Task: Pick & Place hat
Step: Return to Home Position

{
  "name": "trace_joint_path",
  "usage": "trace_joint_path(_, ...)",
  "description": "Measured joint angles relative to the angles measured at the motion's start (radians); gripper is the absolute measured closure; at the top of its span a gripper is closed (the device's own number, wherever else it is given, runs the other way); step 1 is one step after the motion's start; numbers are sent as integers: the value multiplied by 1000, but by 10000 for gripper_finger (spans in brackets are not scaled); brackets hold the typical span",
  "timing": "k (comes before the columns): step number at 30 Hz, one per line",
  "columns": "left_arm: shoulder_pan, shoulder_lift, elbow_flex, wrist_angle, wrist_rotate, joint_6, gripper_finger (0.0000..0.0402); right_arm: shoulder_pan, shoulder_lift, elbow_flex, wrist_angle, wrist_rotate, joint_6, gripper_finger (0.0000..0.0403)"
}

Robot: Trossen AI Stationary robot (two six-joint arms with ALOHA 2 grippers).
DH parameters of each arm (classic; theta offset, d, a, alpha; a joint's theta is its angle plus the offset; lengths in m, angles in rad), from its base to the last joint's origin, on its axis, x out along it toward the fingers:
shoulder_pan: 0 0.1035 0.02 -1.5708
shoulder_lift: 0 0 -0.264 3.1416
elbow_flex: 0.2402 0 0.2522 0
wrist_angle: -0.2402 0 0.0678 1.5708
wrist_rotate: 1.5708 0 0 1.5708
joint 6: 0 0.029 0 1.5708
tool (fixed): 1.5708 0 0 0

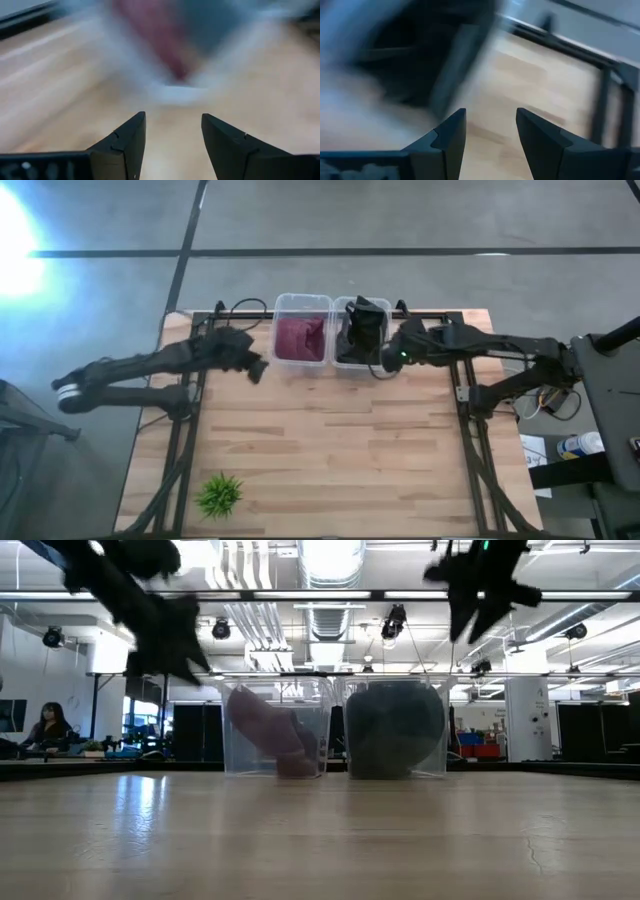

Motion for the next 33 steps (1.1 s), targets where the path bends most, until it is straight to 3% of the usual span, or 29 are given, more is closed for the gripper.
trace_joint_path(4, -130, -207, 1, 10, 258, -12, 216, 167, -79, 4, 134, -64, -62, 232)
trace_joint_path(6, -190, -293, 1, 10, 329, -38, 216, 250, -125, -18, 216, -76, -58, 232)
trace_joint_path(10, -251, -412, 1, -2, 306, -109, 216, 372, -208, -83, 358, -57, -87, 232)
trace_joint_path(13, -250, -479, 1, -12, 297, -269, 216, 405, -262, -112, 271, -21, -111, 231)
trace_joint_path(17, -278, -563, 1, 63, 366, -107, 216, 405, -345, -135, 226, -54, 52, 233)
trace_joint_path(20, -279, -626, -1, 69, 347, 1, 216, 429, -407, -206, 451, -109, -148, 234)
trace_joint_path(25, -279, -712, -99, 128, 356, 48, 216, 428, -561, -452, 946, -331, -469, 234)
trace_joint_path(29, -279, -778, -236, 303, 432, 3, 216, 430, -694, -661, 1142, -393, -507, 234)
trace_joint_path(33, -279, -837, -347, 404, 495, -65, 216, 428, -838, -806, 1170, -382, -461, 234)
